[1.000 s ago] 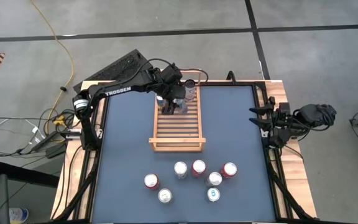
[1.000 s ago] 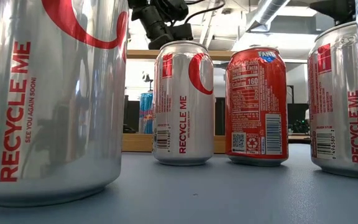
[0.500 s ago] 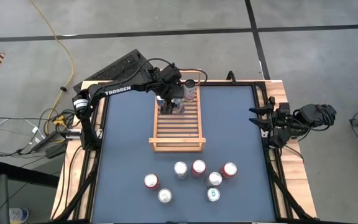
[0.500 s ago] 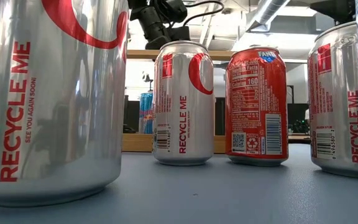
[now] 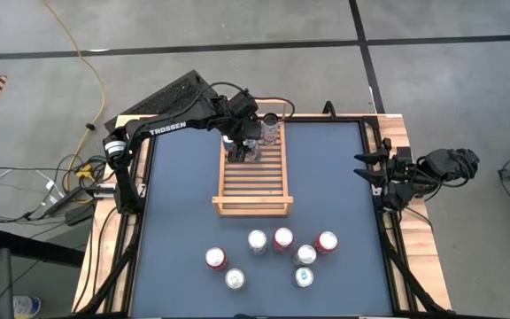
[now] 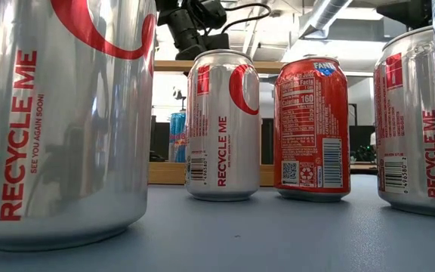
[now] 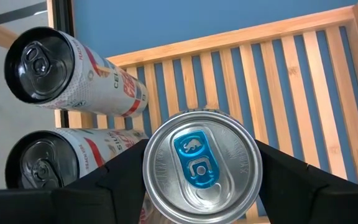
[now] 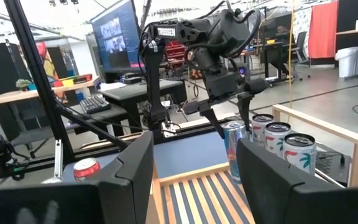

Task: Place canned beverage on shelf
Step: Put the left blue soda can on the shelf aligned with the other blue soda can

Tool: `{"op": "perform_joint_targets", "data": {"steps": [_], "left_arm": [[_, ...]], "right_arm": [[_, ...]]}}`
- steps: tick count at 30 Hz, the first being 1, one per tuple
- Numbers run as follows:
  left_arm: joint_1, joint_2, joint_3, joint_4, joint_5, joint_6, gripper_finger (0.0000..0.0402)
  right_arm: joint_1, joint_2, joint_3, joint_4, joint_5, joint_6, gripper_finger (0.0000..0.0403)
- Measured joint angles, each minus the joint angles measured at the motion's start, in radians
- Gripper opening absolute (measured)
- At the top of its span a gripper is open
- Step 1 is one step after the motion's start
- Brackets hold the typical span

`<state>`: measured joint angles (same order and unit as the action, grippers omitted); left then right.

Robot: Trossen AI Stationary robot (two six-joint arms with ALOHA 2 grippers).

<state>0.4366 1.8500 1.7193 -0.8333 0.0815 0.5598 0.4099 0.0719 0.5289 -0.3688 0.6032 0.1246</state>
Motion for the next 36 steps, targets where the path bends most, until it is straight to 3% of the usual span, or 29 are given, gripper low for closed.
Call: {"op": "perform_joint_targets", "data": {"steps": [15,26,36], "left_arm": [[-0.004,0.046,0.002,0.017,-0.013,0.0,0.0238],[0.006,0.068,0.001,0.006,-0.117,0.027,0.0238],[0.015,0.069,-0.003,-0.003,-0.113,0.021,0.0238]], "right_arm": [[0.0,0.0,0.001,-0.024,0.0,0.007,0.021],[0.0,0.001,0.001,-0.036,0.0,0.008,0.021],[0.0,0.001,0.001,-0.035,0.0,0.009,0.021]]}}
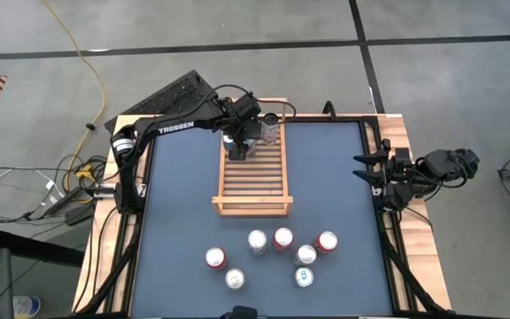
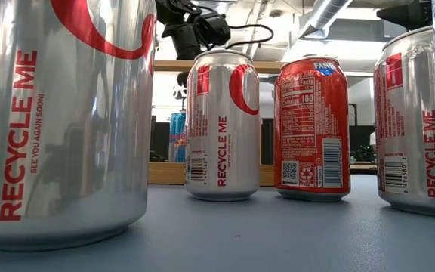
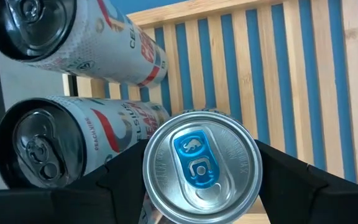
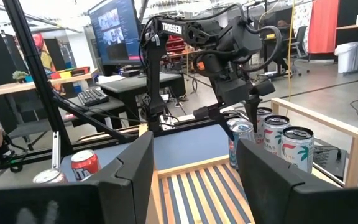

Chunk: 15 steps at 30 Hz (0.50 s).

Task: Place canned beverage on shelf
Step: Put the left blue soda can on the shelf aligned with the other blue soda can

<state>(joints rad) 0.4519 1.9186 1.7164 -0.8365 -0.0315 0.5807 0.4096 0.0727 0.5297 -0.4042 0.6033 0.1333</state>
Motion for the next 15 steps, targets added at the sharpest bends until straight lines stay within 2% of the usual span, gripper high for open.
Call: {"op": "perform_joint_targets", "data": {"steps": [15], "left_arm": [[0.003,0.016,-0.002,-0.007,-0.025,-0.052,0.0238]], "right_arm": [[0.0,0.0,0.0,0.0,0.0,0.001,0.021]]}}
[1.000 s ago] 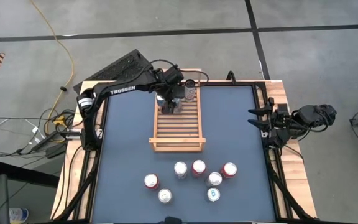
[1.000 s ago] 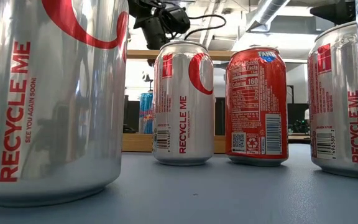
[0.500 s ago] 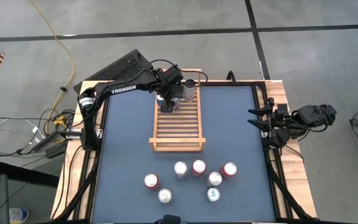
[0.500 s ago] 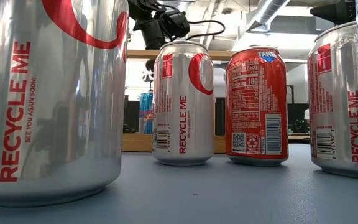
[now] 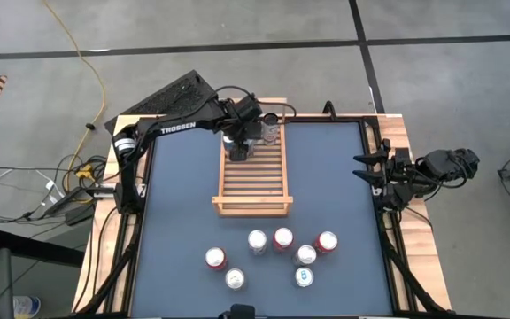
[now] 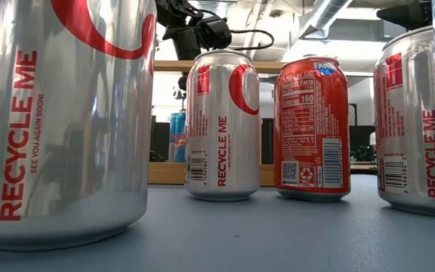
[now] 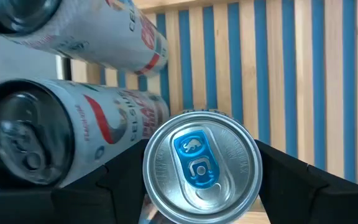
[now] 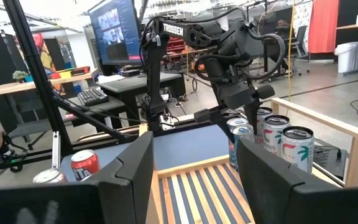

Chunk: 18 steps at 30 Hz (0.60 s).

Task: Place canned beverage on shelf
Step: Put the left blue soda can on the shelf aligned with the other blue soda can

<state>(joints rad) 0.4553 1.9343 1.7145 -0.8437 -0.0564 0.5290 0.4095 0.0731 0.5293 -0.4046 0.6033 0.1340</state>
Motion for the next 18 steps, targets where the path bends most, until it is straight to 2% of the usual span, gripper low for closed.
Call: {"op": "perform_joint_targets", "data": {"steps": [18], "left_arm": [[0.002,-0.001,0.0,-0.005,0.027,-0.02,0.0238]], "right_arm": [[0.0,0.0,0.0,0.0,0.0,0.0,0.021]]}}
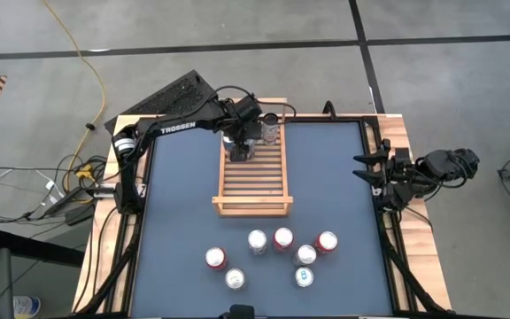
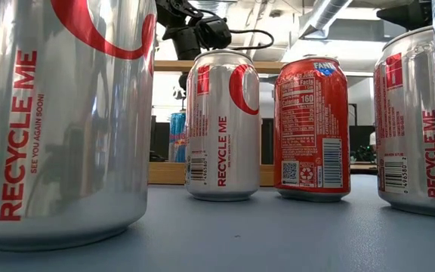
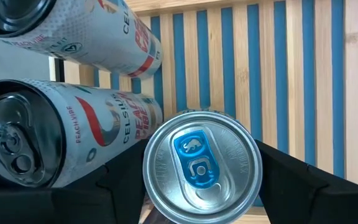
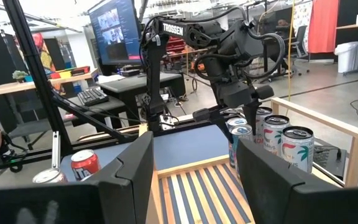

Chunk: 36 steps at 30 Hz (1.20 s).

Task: Place canned beverage on shelf
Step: Put the left blue soda can on the shelf aligned with the other blue soda can

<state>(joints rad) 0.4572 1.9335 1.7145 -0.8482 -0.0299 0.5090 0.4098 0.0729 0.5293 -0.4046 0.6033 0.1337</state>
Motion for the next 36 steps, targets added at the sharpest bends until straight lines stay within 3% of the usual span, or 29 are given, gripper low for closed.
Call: {"op": "perform_joint_targets", "data": {"steps": [36], "left_arm": [[0.016,-0.001,0.0,-0.025,0.035,-0.019,0.0238]], "right_arm": [[0.0,0.0,0.0,0.0,0.0,0.036,0.021]]}}
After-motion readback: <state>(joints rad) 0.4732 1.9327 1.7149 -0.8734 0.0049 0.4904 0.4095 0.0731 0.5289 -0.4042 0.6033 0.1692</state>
